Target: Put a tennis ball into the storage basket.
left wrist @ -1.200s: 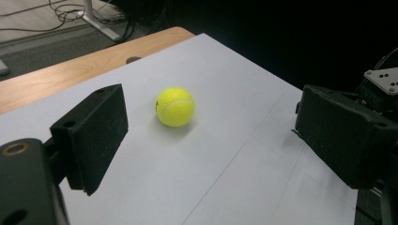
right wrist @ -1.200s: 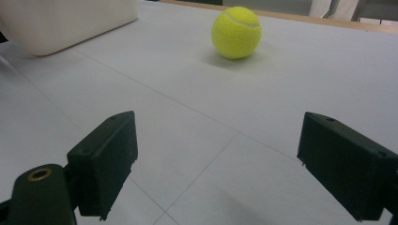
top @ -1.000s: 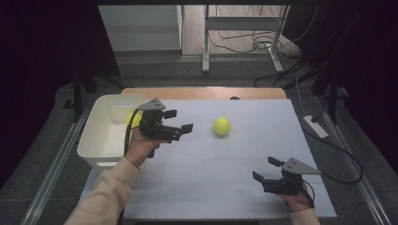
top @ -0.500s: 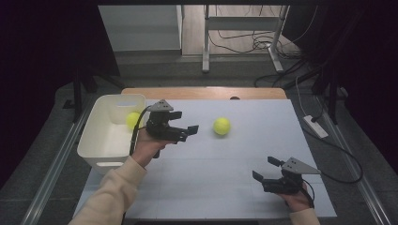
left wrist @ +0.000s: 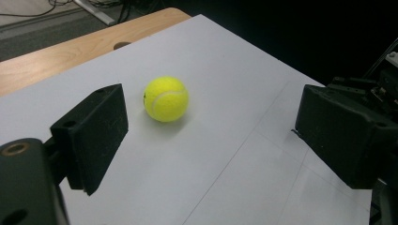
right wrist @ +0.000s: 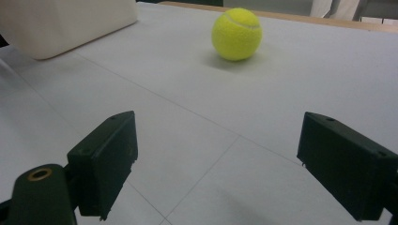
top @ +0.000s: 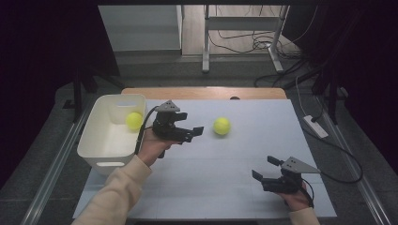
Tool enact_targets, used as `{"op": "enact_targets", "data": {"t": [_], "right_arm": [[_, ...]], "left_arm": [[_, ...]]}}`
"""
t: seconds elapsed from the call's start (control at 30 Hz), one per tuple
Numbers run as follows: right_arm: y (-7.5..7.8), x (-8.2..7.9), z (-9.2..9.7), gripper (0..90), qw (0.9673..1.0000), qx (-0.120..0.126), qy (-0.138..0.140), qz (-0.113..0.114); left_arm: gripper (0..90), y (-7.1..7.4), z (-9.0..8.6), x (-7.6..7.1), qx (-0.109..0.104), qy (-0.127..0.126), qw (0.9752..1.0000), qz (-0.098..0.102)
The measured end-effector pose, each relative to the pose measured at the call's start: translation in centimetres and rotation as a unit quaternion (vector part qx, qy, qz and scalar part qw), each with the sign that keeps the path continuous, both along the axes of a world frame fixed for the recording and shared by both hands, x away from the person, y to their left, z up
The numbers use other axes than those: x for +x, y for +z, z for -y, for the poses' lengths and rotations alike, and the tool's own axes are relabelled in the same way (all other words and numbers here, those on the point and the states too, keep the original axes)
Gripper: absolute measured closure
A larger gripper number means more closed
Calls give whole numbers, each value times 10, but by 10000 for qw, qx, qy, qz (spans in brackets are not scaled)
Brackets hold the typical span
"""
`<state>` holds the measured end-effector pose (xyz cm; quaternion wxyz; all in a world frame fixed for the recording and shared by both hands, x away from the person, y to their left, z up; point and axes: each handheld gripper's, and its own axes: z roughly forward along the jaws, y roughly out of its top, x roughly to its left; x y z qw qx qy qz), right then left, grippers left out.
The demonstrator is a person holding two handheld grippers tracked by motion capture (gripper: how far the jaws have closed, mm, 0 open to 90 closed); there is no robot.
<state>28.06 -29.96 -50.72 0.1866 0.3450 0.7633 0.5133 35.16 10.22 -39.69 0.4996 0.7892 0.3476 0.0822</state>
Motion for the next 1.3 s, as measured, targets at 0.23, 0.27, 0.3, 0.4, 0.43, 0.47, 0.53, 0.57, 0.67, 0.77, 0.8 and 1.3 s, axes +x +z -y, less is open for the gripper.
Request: {"op": "enact_targets", "data": {"t": [0.23,0.27,0.3,0.4,0.43,0.47,0.53,0.57,0.67,0.77,0.8,1.3], "right_arm": [[0,1,-2,125,10000,0,18,14],[0,1,-2,125,10000,0,18,14],[0,1,-2,125,10000,22,23,15],[0,1,-2,125,10000,9,32,19],[0,1,-2,125,10000,-2,32,16],[0,0,-2,125,10000,-6,44,22],[0,0,-2,125,10000,-3,48,28],[0,-1,-2,125,10000,6,59,33],[1,-2,-2,125,10000,11,55,40],[1,-3,-2,125,10000,12,47,33],[1,-3,-2,125,10000,10,47,36],[4,-6,-5,125,9999,83,95,61]], "left_arm": [[105,-5,8,2,2,-47,10000,-14],[105,-5,8,2,2,-47,10000,-14],[105,-6,12,3,29,-66,10000,-28],[106,-7,15,3,53,-71,10000,-11],[107,-7,16,3,48,-76,10000,-16],[108,-8,16,3,40,-83,10000,-28],[108,-9,19,5,44,-100,9999,-24],[108,-10,21,6,43,-108,9999,-41],[109,-11,25,8,70,-125,9999,-64],[109,-12,30,10,115,-134,9998,-63],[109,-13,31,11,125,-136,9998,-74],[109,-22,43,21,295,-24,9994,-200]]}}
